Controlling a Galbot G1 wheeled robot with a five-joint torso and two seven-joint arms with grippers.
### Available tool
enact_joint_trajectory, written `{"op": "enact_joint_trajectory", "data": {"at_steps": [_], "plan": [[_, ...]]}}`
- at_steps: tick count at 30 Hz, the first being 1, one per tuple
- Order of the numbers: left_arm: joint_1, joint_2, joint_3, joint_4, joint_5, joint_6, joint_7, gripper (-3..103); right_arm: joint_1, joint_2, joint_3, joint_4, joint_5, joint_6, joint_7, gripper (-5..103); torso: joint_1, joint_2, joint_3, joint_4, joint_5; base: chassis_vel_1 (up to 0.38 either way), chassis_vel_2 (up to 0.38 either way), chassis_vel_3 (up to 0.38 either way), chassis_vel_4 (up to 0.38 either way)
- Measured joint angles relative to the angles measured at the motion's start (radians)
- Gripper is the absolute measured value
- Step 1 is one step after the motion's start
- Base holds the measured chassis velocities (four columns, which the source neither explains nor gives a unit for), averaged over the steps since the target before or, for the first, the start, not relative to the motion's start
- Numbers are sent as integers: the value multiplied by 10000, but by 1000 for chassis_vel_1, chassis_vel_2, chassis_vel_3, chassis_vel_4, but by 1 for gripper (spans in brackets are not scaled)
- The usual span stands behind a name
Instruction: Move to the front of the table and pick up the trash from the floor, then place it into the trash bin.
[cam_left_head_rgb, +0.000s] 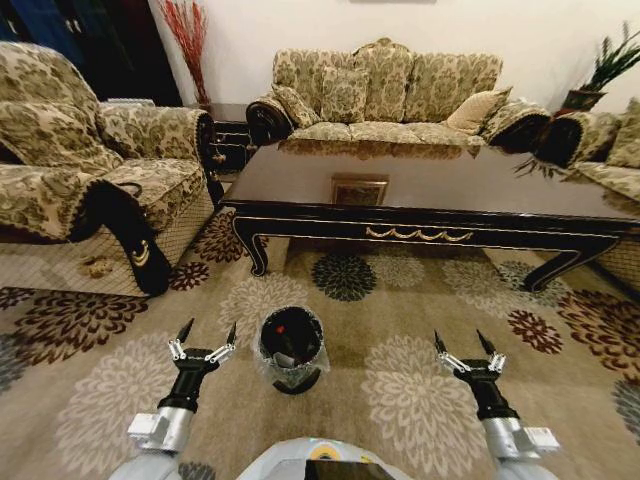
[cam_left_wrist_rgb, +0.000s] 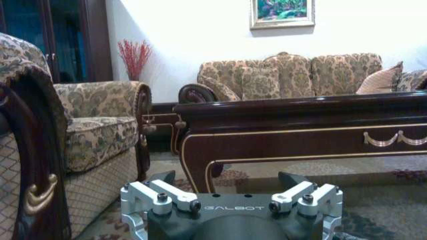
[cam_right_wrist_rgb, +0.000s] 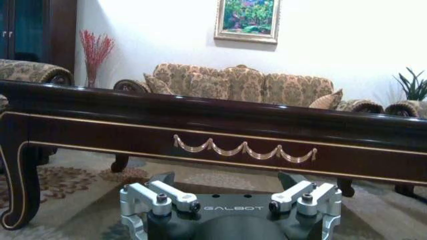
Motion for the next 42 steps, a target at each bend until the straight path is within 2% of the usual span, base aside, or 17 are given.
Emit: {"op": "enact_joint_trajectory", "data": {"at_steps": [29, 42], "plan": [[-54, 27, 35, 10, -44, 96, -54, 100, 11, -22, -16, -17, -10, -5, -7, 100, 0, -2, 0, 1, 0, 0, 0, 0, 0], [-55, 32, 36, 10, -49, 106, -58, 100, 12, -24, -17, -17, -7, -13, -6, 100, 0, -2, 0, 0, 0, 83, -82, -81, 84]]}}
